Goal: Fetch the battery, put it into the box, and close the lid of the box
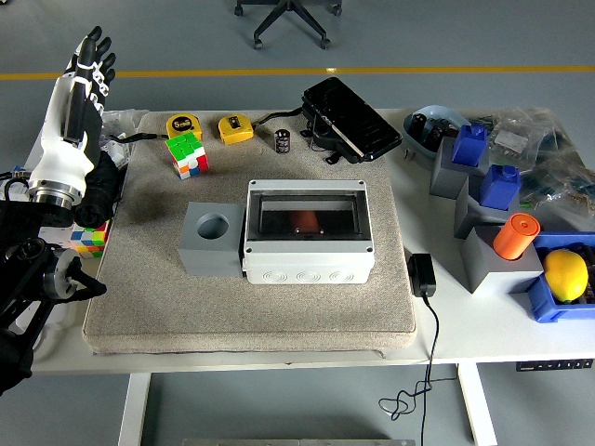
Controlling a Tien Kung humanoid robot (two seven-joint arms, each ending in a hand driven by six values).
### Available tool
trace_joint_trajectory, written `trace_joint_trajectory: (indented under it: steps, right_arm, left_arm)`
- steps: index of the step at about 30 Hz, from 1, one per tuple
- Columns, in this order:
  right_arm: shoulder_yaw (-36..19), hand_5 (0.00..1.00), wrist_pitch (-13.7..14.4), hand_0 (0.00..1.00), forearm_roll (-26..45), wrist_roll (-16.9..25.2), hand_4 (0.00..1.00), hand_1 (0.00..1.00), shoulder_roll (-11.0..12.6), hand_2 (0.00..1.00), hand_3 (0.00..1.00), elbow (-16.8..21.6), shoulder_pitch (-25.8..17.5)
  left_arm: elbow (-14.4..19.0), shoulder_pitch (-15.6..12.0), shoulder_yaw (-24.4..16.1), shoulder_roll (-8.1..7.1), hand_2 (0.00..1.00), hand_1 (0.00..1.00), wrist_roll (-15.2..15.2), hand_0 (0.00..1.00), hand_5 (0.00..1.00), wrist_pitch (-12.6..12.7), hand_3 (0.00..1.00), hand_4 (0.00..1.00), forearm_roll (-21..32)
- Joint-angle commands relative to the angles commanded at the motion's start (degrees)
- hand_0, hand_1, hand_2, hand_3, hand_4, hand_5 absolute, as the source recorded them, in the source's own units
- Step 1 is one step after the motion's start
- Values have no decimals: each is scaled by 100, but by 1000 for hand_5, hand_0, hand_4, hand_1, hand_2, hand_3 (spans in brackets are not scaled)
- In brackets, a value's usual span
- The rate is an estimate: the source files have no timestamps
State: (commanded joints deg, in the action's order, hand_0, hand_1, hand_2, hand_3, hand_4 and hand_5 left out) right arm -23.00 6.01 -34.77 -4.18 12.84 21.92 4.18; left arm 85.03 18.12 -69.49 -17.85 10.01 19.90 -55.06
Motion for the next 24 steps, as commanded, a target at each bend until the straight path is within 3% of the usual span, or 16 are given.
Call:
trace_joint_trajectory:
  steps: [2,3,8,9,19,24]
  right_arm:
    - [-6,446,0,592,-2,-2,935,608,2,585,563,-2,4]
    - [-15,446,0,593,-6,-3,936,608,3,586,562,0,6]
    - [-18,446,7,593,-8,-3,936,608,7,586,562,6,29]
    - [-16,446,7,593,-9,-3,936,608,10,586,563,10,35]
    - [-23,447,7,594,-9,-6,936,608,11,587,563,-6,37]
    - [-48,447,6,594,-18,-5,936,608,3,587,563,-12,19]
  left_arm:
    - [12,6,-1,-11,998,998,-36,998,998,71,998,998,-31]
    - [17,4,-2,-25,651,615,-68,549,746,88,692,998,-40]
    - [-35,-38,-50,-74,651,615,-301,549,746,-45,692,998,-156]
    - [-36,-48,-46,-92,589,514,-359,337,684,-80,628,990,-190]
    - [-20,-108,89,-219,589,511,-635,341,668,-267,616,980,-445]
    - [-66,-127,164,-259,596,522,-891,360,650,-487,621,969,-672]
